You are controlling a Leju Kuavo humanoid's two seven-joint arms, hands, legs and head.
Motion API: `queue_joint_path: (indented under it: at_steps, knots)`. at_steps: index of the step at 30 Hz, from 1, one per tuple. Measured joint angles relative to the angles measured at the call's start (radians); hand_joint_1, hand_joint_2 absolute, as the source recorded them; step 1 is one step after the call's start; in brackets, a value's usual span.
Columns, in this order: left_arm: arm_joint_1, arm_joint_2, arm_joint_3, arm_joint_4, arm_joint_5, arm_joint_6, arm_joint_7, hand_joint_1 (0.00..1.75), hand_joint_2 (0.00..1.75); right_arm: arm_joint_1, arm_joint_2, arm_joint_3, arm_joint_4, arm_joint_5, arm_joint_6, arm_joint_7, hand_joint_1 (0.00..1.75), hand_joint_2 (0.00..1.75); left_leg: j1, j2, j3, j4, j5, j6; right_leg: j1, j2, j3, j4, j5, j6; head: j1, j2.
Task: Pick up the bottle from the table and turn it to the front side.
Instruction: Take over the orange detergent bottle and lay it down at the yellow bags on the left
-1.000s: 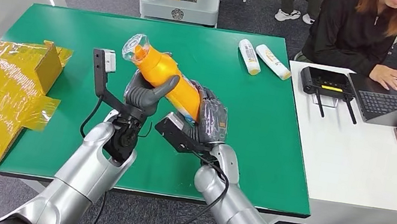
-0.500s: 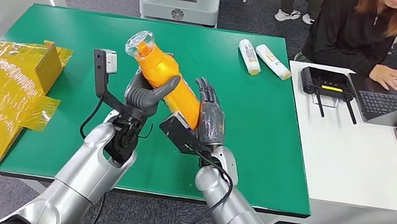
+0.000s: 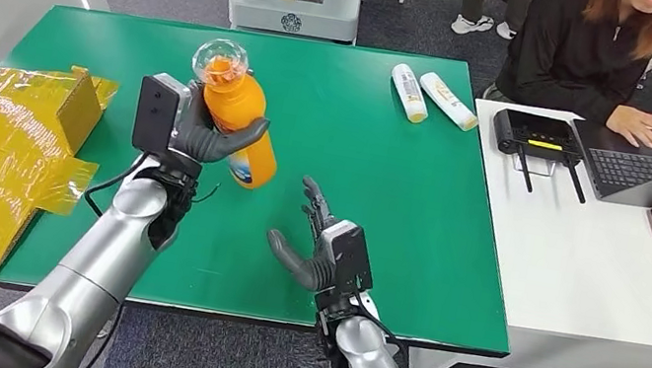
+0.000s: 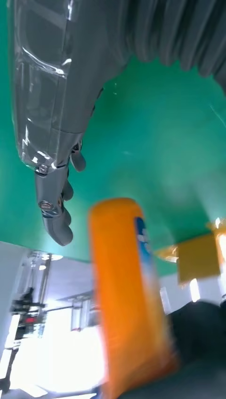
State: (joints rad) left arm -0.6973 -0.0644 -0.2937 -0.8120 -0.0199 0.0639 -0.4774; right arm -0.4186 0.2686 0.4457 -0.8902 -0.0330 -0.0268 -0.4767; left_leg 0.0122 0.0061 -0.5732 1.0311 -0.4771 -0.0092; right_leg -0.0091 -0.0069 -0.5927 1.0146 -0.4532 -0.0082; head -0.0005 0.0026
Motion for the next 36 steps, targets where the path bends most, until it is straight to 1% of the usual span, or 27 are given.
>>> queue_joint_path:
  at_steps: [4, 9, 11, 14, 17, 20, 23, 28, 30, 33, 36]
  knots:
    - [-0.026, 0.026, 0.017, 0.032, -0.014, -0.004, 0.001, 1.74, 1.75, 0.043, -0.032, 0.023, -0.114, -0.038, -0.009, -0.01, 0.0, 1.75, 0.0, 0.0, 0.0, 0.0, 0.0, 0.0, 0.0, 0.0, 0.0, 0.0, 0.0, 0.0, 0.0, 0.0]
    - [-0.034, 0.043, 0.024, 0.06, -0.048, 0.008, -0.001, 1.75, 1.75, 0.078, -0.066, 0.034, -0.222, -0.051, -0.035, -0.029, 0.0, 1.75, 0.0, 0.0, -0.001, 0.001, 0.0, 0.0, 0.0, 0.0, 0.0, 0.0, 0.0, 0.0, 0.0, 0.0]
    - [-0.045, 0.051, 0.021, 0.082, -0.126, 0.063, 0.01, 1.75, 1.75, 0.097, -0.083, 0.039, -0.272, -0.051, -0.049, -0.037, 0.0, 1.75, 0.0, 0.0, -0.001, 0.001, 0.0, 0.0, 0.0, 0.0, 0.0, 0.0, 0.0, 0.0, 0.0, 0.0]
    - [-0.08, 0.073, 0.002, 0.129, -0.312, 0.199, 0.051, 1.75, 1.75, 0.133, -0.105, 0.047, -0.347, -0.039, -0.063, -0.043, 0.0, 1.75, 0.0, 0.0, -0.001, 0.001, 0.0, 0.0, 0.0, 0.0, 0.0, 0.0, 0.0, 0.0, 0.0, 0.0]
    - [-0.135, 0.106, -0.042, 0.183, -0.529, 0.344, 0.11, 1.75, 1.75, 0.168, -0.122, 0.056, -0.405, -0.017, -0.078, -0.053, 0.0, 1.75, 0.0, 0.0, -0.001, 0.001, 0.0, 0.0, 0.0, 0.0, -0.001, 0.0, 0.0, 0.0, 0.0, 0.0]
    - [-0.187, 0.138, -0.098, 0.23, -0.697, 0.426, 0.157, 1.75, 1.75, 0.196, -0.134, 0.064, -0.444, -0.006, -0.087, -0.059, 0.0, 1.75, 0.0, 0.0, -0.001, 0.001, 0.0, 0.0, 0.0, 0.0, -0.001, 0.0, 0.0, 0.0, 0.0, 0.0]
    - [-0.221, 0.155, -0.141, 0.261, -0.763, 0.448, 0.186, 1.75, 1.75, 0.212, -0.141, 0.069, -0.468, -0.002, -0.091, -0.061, 0.0, 1.75, 0.0, 0.0, -0.001, 0.001, 0.0, 0.0, 0.0, 0.0, -0.001, 0.001, 0.0, 0.0, 0.0, 0.0]
    - [-0.254, 0.173, -0.211, 0.3, -0.932, 0.469, 0.273, 1.75, 1.75, 0.224, -0.148, 0.071, -0.491, -0.002, -0.098, -0.068, 0.0, 1.75, 0.0, 0.0, -0.001, 0.001, 0.0, 0.0, 0.0, 0.0, -0.001, 0.001, 0.0, 0.0, 0.0, 0.0]
    - [-0.267, 0.186, -0.235, 0.311, -1.022, 0.454, 0.313, 1.75, 1.75, 0.227, -0.149, 0.071, -0.496, -0.002, -0.094, -0.07, 0.0, 1.75, 0.0, 0.0, -0.001, 0.001, 0.0, 0.0, 0.0, 0.0, 0.0, 0.001, 0.0, 0.0, 0.0, 0.0]
    - [-0.285, 0.216, -0.27, 0.328, -1.146, 0.404, 0.353, 1.75, 1.75, 0.228, -0.152, 0.07, -0.497, -0.005, -0.081, -0.074, 0.0, 1.75, 0.0, 0.001, -0.001, 0.001, 0.0, 0.0, 0.0, 0.001, -0.001, 0.001, 0.0, 0.0, 0.0, 0.0]
    - [-0.292, 0.245, -0.291, 0.344, -1.188, 0.372, 0.359, 1.75, 1.75, 0.229, -0.157, 0.069, -0.497, -0.01, -0.078, -0.081, 0.0, 1.75, 0.0, 0.002, -0.001, 0.001, 0.0, 0.0, 0.0, 0.002, -0.001, 0.001, 0.001, 0.0, 0.0, 0.0]
